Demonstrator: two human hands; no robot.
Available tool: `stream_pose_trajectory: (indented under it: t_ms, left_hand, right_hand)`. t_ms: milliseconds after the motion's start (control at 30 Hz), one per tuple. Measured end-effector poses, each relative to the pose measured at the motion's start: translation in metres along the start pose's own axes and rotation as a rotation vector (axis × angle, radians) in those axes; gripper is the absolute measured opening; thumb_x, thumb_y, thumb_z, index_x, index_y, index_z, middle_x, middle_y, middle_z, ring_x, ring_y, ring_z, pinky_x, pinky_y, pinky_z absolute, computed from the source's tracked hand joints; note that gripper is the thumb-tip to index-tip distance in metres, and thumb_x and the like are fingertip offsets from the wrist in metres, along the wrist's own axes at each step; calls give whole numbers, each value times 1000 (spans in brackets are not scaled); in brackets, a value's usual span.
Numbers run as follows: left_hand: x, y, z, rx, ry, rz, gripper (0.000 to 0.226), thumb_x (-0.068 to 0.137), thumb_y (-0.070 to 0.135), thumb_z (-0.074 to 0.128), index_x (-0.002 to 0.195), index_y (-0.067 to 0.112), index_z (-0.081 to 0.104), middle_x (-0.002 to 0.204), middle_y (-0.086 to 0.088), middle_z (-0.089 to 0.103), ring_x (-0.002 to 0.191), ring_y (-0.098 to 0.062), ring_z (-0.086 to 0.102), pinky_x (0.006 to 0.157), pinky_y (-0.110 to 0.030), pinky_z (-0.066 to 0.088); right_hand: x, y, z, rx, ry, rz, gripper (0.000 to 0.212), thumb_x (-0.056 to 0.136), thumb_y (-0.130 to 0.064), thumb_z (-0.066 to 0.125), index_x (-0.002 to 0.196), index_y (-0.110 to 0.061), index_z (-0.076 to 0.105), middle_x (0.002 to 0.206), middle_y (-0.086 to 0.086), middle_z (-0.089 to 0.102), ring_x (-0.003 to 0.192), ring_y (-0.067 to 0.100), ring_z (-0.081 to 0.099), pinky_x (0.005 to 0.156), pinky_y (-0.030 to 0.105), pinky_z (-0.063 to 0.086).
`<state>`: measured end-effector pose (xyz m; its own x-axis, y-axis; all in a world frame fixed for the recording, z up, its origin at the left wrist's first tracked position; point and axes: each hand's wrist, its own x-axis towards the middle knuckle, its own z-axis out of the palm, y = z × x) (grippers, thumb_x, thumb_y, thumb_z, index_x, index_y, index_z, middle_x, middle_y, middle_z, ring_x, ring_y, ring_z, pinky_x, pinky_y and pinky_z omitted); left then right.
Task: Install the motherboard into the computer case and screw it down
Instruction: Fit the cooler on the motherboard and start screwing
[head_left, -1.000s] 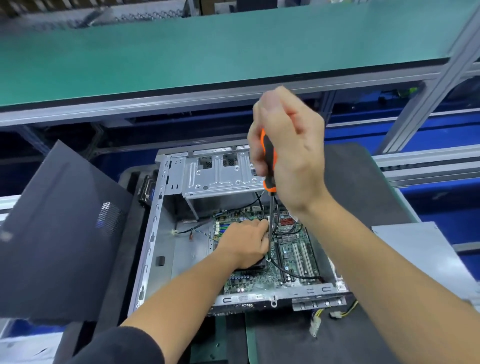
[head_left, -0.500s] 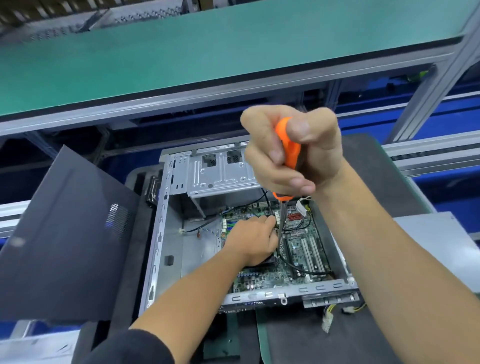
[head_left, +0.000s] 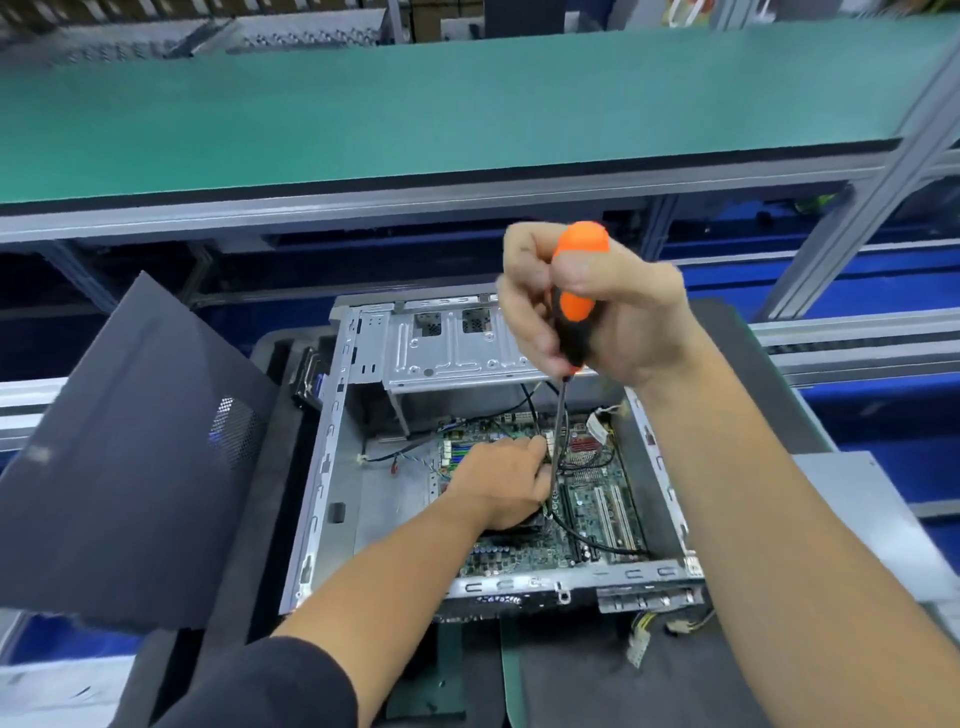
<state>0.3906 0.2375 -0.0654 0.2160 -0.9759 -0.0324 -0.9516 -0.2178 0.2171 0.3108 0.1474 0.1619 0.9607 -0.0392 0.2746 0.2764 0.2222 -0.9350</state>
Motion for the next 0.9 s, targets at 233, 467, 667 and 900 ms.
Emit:
stream_pose_trajectory:
  t_ms: [233,467,667,900]
  left_hand:
    - [1,0,0,35,-49,-16,28,94,43,23,98,18,36,92,-10,57,71,-23,43,66,-37,38]
    - [0,-9,-9,-171,-125,-44,36,95,52,29,102,19,41,81,-2,57,72,-22,53,68,-37,46]
    - [-21,-62,-28,-674,-263,-245,30,86,34,68,105,12,63,97,1,59,87,-15,55,70,-18,42]
    - [-36,-74,-38,-763,-247,-267,31,78,31,77,104,18,66,100,6,62,91,-11,59,85,-26,48]
  right_hand:
    - [3,31,28,-554,961,-397,39,89,-19,62,63,-18,33,56,-8,27,50,11,25,49,22,28]
    - [-6,26,36,-422,595,-236,34,89,-22,64,75,2,44,55,24,32,41,16,32,40,20,31]
    - [0,12,32,-211,712,-288,49,87,-17,62,67,-11,19,48,7,17,37,18,14,40,19,21]
    - [36,-6,39,-99,651,-418,53,86,-27,62,72,-8,15,49,9,16,37,20,12,40,19,21]
